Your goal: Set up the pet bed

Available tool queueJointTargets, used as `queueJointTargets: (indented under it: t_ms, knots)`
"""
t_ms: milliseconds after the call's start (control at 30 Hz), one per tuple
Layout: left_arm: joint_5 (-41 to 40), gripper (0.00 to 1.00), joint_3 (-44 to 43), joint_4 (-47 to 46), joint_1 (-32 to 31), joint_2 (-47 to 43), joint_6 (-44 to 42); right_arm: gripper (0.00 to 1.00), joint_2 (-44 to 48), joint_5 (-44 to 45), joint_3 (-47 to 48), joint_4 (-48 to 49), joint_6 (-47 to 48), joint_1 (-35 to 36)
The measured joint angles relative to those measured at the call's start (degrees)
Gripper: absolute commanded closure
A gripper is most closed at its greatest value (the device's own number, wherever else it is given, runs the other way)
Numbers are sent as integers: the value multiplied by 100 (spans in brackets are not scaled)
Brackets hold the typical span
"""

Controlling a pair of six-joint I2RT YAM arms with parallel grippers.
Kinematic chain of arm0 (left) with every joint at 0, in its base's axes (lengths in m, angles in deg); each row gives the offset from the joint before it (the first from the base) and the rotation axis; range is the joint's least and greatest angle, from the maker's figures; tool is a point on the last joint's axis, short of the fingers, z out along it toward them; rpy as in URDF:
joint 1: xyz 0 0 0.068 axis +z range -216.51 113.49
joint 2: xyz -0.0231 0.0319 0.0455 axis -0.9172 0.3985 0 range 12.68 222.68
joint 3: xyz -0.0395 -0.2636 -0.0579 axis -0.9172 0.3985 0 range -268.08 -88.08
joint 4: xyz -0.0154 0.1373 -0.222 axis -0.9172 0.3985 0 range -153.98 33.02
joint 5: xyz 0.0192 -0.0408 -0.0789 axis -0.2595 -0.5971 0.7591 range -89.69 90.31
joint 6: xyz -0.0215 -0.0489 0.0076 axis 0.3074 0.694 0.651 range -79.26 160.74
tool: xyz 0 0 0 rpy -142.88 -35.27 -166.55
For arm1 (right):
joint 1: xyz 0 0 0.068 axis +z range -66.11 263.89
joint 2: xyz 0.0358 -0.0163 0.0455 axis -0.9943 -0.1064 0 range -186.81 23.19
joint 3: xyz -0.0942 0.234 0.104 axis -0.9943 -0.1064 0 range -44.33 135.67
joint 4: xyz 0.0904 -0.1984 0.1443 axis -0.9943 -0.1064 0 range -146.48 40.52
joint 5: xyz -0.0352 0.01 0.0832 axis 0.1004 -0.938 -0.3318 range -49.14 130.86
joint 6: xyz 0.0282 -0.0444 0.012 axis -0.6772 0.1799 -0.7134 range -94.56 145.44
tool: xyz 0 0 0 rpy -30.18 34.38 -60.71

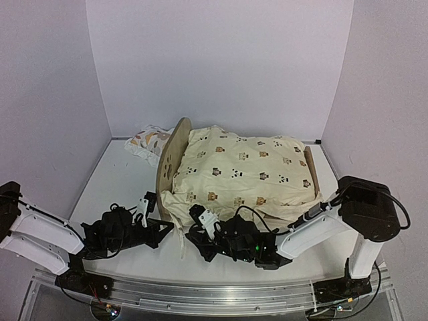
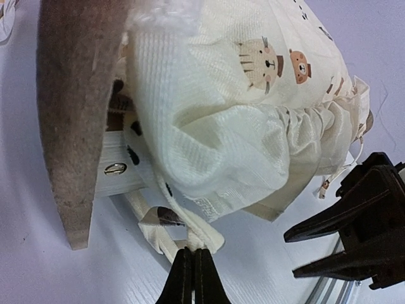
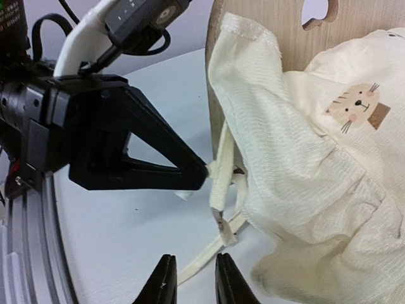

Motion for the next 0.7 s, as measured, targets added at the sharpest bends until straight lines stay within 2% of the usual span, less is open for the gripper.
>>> queueJointTargets:
  t_ms: [433, 700]
  knots:
    - [26, 100, 0, -86, 55, 52, -9, 84, -689, 18, 650, -272, 900, -414]
    - [53, 100, 6, -87, 66, 52, -14, 80, -1051, -243, 1014, -327, 1051, -495]
